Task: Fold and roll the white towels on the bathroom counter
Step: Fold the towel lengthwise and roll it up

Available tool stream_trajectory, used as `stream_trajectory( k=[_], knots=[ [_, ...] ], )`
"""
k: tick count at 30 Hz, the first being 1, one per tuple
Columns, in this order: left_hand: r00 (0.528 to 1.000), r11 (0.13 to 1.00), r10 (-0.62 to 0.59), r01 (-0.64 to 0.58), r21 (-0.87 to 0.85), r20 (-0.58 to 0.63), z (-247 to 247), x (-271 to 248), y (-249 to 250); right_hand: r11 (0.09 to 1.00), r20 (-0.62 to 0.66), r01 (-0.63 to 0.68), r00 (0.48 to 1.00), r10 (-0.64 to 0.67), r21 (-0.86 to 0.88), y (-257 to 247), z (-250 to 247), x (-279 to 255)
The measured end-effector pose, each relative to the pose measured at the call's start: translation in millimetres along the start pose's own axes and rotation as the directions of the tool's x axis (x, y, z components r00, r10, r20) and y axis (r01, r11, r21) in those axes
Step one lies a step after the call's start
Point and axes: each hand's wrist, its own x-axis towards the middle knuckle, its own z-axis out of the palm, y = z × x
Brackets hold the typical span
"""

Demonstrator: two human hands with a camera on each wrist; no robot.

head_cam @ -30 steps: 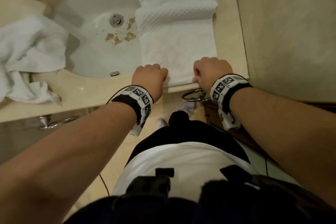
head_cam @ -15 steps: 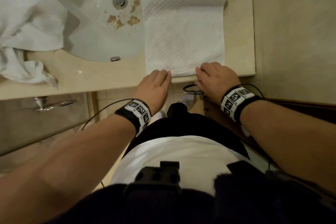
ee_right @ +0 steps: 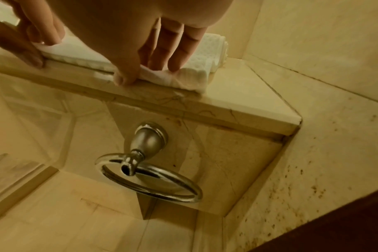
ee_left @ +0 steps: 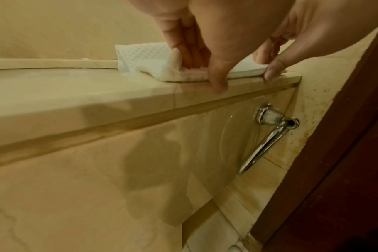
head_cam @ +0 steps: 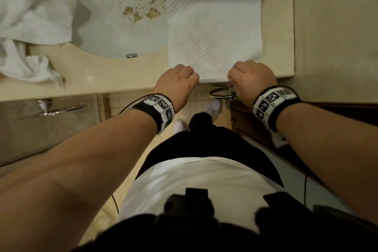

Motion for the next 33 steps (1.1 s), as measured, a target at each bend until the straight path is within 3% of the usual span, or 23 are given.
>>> stream_trajectory(
  k=[2, 5, 10, 16, 22, 26, 30, 33],
  knots=[
    [0.999, 0.999, -0.022, 0.023, -0.025, 0.040, -7, 5, -1, 0.994, -0.007, -0.055, 0.998, 0.056, 0.096, 3, -6, 3],
    [0.978, 0.974, -0.174, 0.188, -0.127, 0.117, -23, 15, -3, 0.971, 0.055, -0.160, 0.987, 0.153, 0.177, 5, -15, 9],
    [0.936, 0.931, -0.253, 0.305, -0.202, 0.247, -43, 35, -11, 0.980, 0.108, -0.201, 0.974, 0.198, 0.016, 3, -14, 13],
    [0.869, 0.863, -0.318, 0.431, -0.264, 0.378, -50, 59, -22, 0.966, 0.178, -0.258, 0.949, 0.260, -0.038, 7, -30, 25],
    [0.855, 0.881, -0.403, 0.459, -0.115, 0.327, -60, 67, -14, 0.958, 0.151, -0.287, 0.947, 0.284, -0.003, 19, -38, 43],
    [0.904, 0.916, -0.392, 0.400, -0.012, 0.173, -52, 51, -9, 0.957, 0.117, -0.282, 0.955, 0.273, 0.069, 23, -37, 39],
    [0.920, 0.924, -0.368, 0.378, -0.056, 0.138, -38, 37, -9, 0.986, 0.024, -0.137, 0.991, 0.135, 0.098, 13, -29, 19],
    [0.937, 0.930, -0.332, 0.345, -0.126, 0.110, -31, 26, -13, 0.986, -0.050, -0.098, 0.993, 0.106, 0.136, 17, -13, 8]
  ],
)
